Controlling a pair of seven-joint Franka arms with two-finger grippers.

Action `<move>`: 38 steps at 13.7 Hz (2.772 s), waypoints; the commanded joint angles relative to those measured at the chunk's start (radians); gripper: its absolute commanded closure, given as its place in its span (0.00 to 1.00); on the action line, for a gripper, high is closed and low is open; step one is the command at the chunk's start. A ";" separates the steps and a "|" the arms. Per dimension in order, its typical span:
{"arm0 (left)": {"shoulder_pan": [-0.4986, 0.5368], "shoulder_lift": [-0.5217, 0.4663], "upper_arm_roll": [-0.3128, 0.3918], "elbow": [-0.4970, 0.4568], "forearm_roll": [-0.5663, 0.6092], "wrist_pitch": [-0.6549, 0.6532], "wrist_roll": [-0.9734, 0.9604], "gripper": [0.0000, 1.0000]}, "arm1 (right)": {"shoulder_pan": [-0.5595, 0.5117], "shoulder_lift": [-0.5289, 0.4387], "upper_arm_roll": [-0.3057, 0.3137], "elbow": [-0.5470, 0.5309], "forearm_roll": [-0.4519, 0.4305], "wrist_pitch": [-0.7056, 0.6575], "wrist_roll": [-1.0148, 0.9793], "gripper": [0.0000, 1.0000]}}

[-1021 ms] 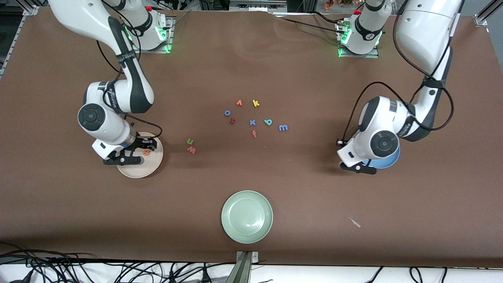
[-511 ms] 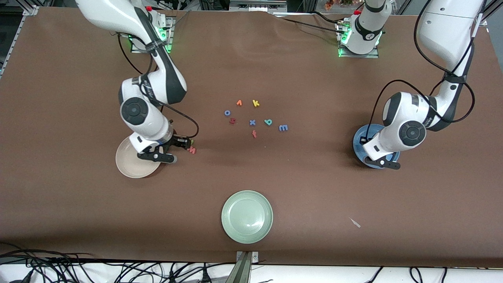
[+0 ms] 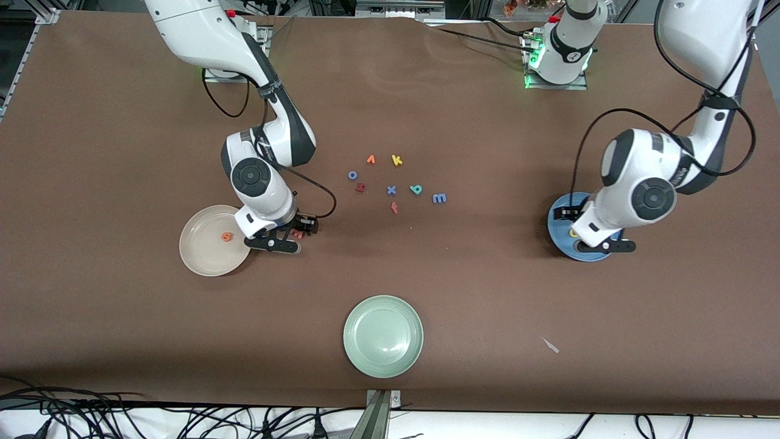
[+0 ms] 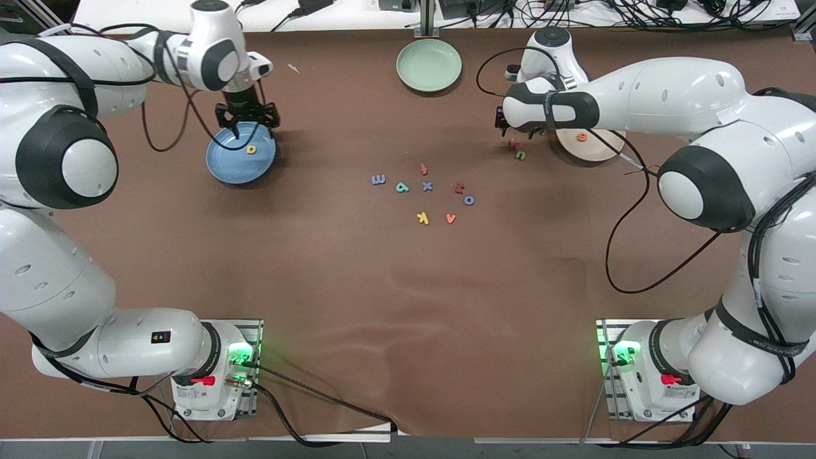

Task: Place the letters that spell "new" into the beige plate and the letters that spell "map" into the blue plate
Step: 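Drop yellow on the blue plate while the right gripper grasps the pink w, then place the w on the beige plate while the left gripper grasps blue E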

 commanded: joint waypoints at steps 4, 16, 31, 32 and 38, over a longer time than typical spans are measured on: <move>-0.064 0.042 -0.113 -0.036 -0.035 0.130 -0.576 0.00 | 0.002 0.022 -0.002 -0.038 -0.001 0.068 -0.009 0.28; -0.246 0.098 -0.188 -0.112 -0.018 0.415 -1.573 0.00 | 0.016 0.040 -0.002 -0.049 -0.001 0.100 -0.001 0.43; -0.308 0.237 -0.187 -0.046 0.264 0.476 -2.118 0.00 | 0.005 -0.086 -0.272 -0.024 0.017 -0.185 -0.565 0.77; -0.308 0.239 -0.187 -0.038 0.266 0.476 -2.126 0.00 | -0.004 -0.084 -0.299 -0.038 0.020 -0.182 -0.620 0.77; -0.308 0.242 -0.185 -0.038 0.266 0.475 -2.143 0.30 | -0.077 -0.079 -0.300 -0.084 0.043 -0.119 -0.715 0.38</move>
